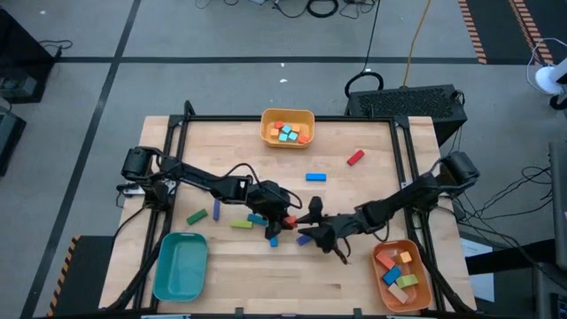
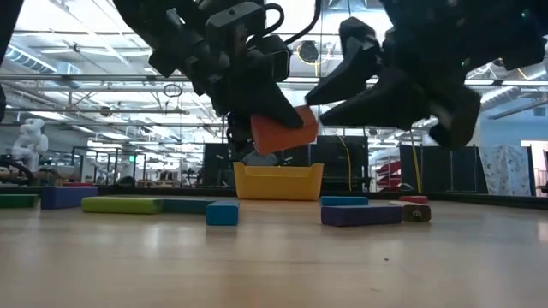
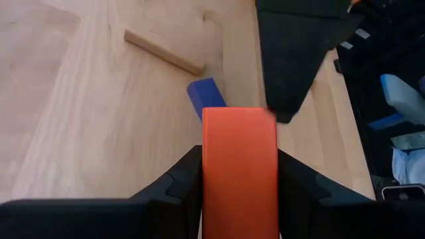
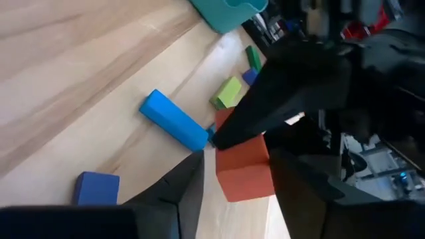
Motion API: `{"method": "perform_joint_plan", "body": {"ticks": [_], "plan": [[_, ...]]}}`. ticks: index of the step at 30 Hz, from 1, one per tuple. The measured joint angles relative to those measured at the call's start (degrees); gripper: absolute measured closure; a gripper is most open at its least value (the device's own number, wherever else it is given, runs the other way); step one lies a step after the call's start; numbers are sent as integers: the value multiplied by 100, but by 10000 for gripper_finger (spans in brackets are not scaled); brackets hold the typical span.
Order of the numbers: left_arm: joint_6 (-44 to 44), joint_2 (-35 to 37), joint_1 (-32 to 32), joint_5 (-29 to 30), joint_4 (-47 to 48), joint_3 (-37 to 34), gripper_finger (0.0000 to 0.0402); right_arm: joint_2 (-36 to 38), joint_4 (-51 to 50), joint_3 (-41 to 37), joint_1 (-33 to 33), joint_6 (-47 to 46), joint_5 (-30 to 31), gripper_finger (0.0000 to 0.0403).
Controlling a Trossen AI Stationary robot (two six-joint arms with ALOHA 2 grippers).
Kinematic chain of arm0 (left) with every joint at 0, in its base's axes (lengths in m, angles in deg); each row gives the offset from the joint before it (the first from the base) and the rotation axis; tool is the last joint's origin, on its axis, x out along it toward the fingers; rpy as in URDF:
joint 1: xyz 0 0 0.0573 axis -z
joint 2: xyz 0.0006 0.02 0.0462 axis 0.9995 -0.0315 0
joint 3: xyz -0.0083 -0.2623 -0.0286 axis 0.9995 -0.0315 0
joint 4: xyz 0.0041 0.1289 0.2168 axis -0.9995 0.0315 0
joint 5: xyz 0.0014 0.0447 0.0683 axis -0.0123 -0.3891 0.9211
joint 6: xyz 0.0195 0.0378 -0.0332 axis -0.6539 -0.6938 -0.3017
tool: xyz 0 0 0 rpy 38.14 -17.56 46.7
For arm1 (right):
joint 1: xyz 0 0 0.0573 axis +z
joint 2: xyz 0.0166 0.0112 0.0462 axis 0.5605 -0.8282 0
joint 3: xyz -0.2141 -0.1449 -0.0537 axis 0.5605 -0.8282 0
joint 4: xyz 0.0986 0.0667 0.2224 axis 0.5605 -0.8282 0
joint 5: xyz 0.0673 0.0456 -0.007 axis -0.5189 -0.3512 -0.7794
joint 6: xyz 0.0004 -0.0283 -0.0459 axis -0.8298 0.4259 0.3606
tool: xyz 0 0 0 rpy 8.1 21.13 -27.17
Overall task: Sort blocks by size
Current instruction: Put the big orange rectangle block into the orange bin
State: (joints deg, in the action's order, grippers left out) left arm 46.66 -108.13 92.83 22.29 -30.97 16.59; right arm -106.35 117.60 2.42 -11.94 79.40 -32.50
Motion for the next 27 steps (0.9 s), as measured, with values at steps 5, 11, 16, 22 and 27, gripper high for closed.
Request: {"method": "perform_joint_plan", "body": {"ticks": [5, 11, 16, 22, 27], "plan": [[4, -8, 21, 2, -44, 0, 268, -412, 84, 253, -83, 93, 18, 183], [-3, -1, 114, 2, -81, 0, 268, -641, 54, 431, -159, 137, 25, 140], [-42, -1, 180, 3, -69, 0, 268, -619, 81, 479, -141, 168, 318, 168], [-37, -1, 187, -4, -69, 2, 268, -617, -5, 477, -135, 161, 307, 240], [20, 1, 187, -59, -67, 2, 268, -617, -20, 477, -114, 170, 275, 280]]}}
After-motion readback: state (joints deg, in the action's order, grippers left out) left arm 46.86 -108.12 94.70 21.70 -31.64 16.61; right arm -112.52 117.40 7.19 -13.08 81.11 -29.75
